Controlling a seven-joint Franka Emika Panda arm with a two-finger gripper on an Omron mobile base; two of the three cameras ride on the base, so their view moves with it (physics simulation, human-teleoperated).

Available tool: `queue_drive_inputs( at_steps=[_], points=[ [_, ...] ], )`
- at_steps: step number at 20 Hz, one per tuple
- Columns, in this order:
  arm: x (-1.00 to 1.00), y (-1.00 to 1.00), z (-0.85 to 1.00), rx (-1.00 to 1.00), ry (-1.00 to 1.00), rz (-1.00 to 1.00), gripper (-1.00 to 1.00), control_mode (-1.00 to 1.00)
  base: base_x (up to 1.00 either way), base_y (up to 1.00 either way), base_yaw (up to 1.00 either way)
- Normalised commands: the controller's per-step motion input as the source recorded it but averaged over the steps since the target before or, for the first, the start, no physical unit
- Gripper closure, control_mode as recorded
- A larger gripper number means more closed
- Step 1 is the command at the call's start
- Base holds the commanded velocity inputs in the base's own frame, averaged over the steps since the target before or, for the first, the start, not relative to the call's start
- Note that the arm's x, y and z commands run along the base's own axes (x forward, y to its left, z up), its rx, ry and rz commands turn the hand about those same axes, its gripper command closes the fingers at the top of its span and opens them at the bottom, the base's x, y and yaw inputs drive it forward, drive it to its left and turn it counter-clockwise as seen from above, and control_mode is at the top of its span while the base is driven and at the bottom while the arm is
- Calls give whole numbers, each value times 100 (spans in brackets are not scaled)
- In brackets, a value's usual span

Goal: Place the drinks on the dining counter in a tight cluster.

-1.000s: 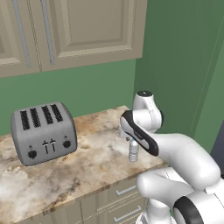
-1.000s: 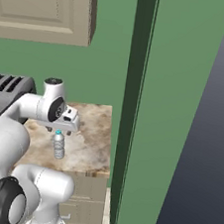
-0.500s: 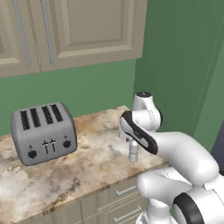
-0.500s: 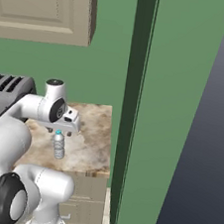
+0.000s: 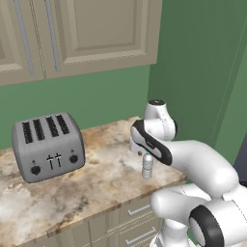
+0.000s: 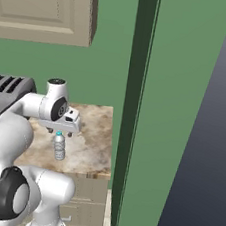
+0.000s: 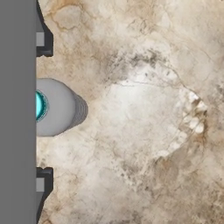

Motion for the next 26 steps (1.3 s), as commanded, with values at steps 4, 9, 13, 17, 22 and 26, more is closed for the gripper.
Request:
queue_drive_inputs(
  at_steps=[4, 9, 13, 17, 22, 26],
  points=[
    [0, 5, -8, 0, 0, 0, -100, -100, 0, 0, 0],
    [0, 0, -15, 0, 0, 0, -100, -100, 0, 0, 0],
    [0, 0, -18, 0, 0, 0, -100, -100, 0, 0, 0],
    [0, 0, -13, 0, 0, 0, -100, -100, 0, 0, 0],
    [0, 0, 0, 0, 0, 0, -100, -100, 0, 0, 0],
    [0, 0, 0, 0, 0, 0, 100, -100, 0, 0, 0]
  ],
)
